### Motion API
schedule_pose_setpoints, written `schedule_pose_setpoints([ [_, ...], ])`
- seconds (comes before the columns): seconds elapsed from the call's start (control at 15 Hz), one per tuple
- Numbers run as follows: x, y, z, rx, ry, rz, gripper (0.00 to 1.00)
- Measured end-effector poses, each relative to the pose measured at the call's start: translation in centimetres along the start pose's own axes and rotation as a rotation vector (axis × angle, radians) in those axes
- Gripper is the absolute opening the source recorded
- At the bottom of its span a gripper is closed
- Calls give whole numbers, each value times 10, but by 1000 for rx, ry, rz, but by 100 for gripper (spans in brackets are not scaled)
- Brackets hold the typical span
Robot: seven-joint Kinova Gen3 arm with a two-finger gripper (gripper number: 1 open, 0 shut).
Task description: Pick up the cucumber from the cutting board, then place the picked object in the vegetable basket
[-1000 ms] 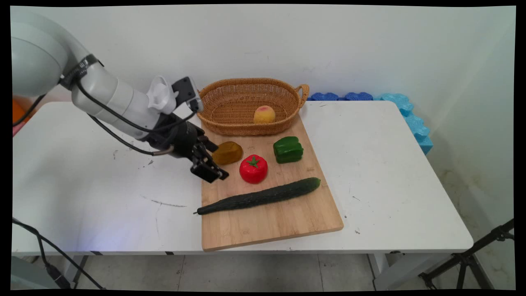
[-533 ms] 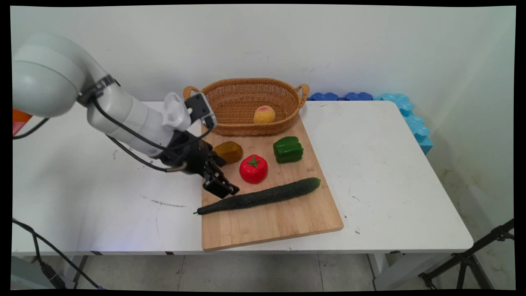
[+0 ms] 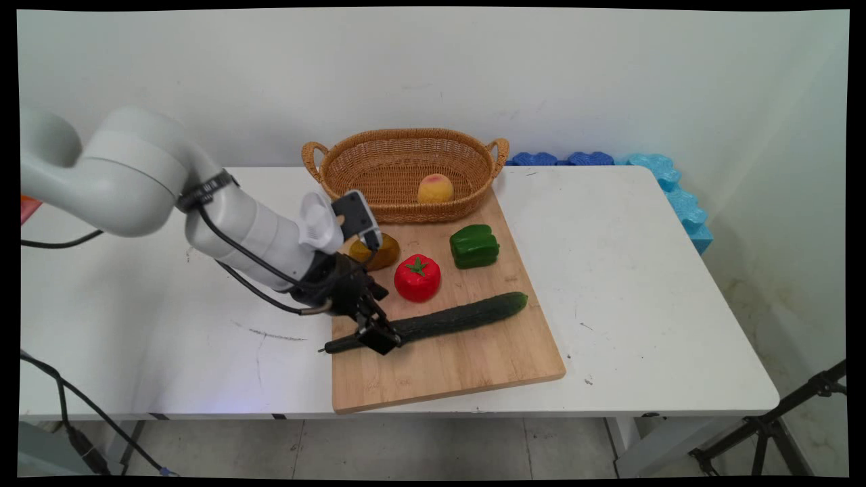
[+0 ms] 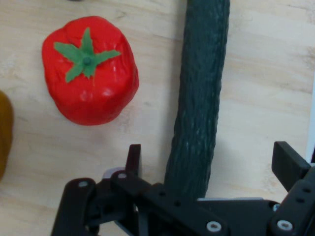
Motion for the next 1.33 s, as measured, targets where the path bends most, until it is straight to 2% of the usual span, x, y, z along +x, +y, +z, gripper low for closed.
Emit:
schedule_pose_setpoints([
  [0.67, -3, -2, 41, 3, -18, 24, 100],
  [0.73, -3, -3, 44, 5, -19, 26, 0],
  [1.33, -4, -5, 53, 5, -17, 49, 0],
])
